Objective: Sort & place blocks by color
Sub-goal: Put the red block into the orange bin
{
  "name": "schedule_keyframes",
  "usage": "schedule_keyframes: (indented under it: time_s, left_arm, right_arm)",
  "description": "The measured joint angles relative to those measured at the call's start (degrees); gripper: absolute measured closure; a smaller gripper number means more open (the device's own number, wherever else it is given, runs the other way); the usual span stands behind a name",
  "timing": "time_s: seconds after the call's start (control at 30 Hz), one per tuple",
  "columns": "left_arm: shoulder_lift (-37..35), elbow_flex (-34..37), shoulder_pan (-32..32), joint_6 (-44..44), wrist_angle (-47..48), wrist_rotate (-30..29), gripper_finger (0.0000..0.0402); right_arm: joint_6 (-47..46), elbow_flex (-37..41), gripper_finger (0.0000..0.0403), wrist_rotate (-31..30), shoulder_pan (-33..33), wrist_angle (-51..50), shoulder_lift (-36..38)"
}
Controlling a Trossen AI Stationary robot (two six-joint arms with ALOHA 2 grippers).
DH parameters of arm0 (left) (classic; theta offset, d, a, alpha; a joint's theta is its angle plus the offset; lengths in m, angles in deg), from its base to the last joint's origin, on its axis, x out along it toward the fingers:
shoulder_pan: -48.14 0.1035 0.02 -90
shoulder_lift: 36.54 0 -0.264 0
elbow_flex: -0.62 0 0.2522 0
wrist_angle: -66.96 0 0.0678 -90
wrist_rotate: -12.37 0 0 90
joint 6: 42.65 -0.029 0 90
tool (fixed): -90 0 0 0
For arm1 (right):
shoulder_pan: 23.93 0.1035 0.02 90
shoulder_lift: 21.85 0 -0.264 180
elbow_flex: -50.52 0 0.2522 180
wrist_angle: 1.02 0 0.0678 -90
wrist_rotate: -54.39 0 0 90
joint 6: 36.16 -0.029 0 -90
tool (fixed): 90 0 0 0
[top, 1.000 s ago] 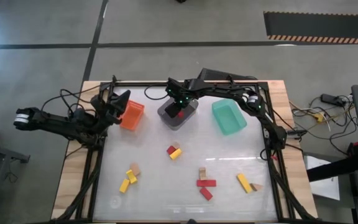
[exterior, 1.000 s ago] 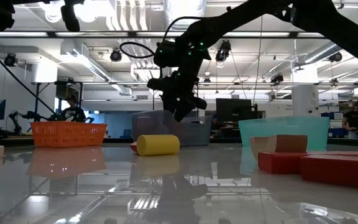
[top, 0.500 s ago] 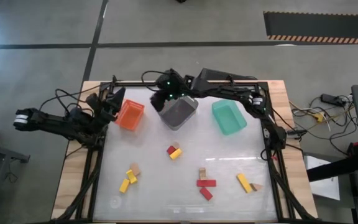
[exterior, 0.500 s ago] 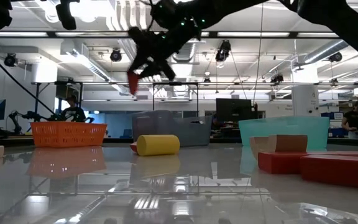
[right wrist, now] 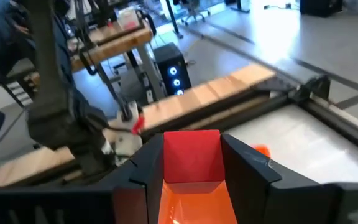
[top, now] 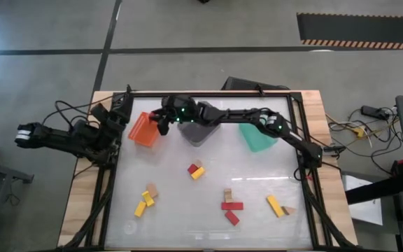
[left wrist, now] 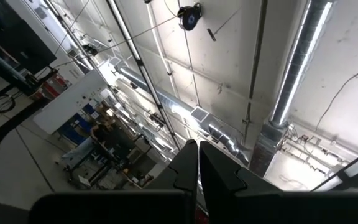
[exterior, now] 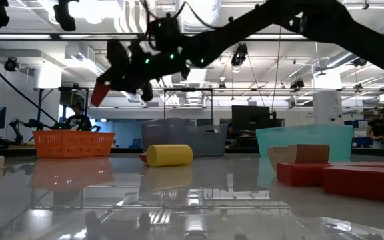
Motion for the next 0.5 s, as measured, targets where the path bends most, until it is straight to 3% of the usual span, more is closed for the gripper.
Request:
schedule_keyframes:
  time_s: [0.5]
  left_arm:
    - [-0.3, 0.1, 0.0, 0.0, 0.1, -0.2, 0.0402]
  right_arm:
    - [-3.7, 0.0, 0.0258, -1.7, 0.0, 4.5, -6.1]
